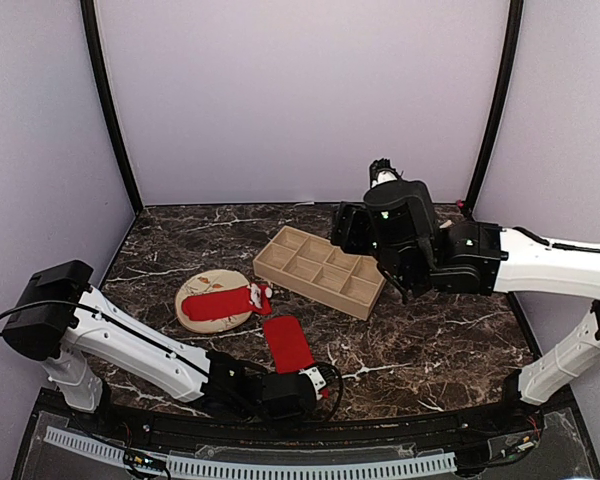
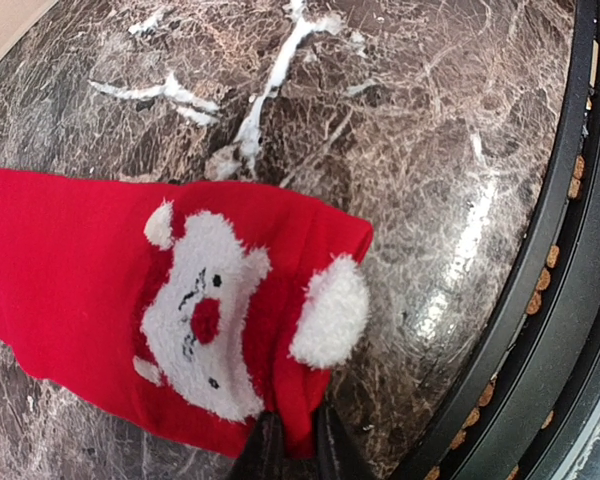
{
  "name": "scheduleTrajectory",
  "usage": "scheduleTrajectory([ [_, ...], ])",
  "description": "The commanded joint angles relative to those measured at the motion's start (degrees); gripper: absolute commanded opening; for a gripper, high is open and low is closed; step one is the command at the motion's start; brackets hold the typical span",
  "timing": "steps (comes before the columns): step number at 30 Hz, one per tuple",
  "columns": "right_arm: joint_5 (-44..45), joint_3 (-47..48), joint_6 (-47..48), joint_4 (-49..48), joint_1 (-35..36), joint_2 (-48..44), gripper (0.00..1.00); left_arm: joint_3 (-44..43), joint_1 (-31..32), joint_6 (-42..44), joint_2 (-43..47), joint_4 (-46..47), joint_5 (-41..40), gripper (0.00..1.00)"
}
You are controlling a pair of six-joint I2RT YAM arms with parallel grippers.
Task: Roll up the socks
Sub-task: Pick up the sock from the center of the board, then roll the sock at the center of the board.
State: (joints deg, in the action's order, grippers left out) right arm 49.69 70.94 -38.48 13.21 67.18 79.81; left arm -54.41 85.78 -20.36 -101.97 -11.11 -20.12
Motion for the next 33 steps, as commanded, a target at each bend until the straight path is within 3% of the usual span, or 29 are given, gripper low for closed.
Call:
scheduleTrajectory([
  [1,-0.19,-1.42,-0.22,-2.06,-0.38,-1.74,0.75,-0.88,0.22,-0.56,-0.29,-3.67,0.45,0.12],
  [7,-1.86,-4.31,2.14,-2.62,-0.38,-2.82,0.75,-1.07,-0.86,-1.18,0.81,-4.05,3.40,0.09],
  [17,-7.97,-16.25,11.75,-4.62,-0.43,-6.93,0.74,0.81,-8.63,-3.64,5.69,-2.24,18.17,0.06],
  [26,-21.35,-28.83,18.49,-12.04,-0.39,-14.23,0.70,1.99,-14.12,-5.02,8.21,-0.97,31.85,0.03],
  [33,-30.50,-32.31,21.51,-11.42,-0.13,-15.13,0.69,3.85,-17.52,-7.42,7.83,1.39,42.71,0.00],
])
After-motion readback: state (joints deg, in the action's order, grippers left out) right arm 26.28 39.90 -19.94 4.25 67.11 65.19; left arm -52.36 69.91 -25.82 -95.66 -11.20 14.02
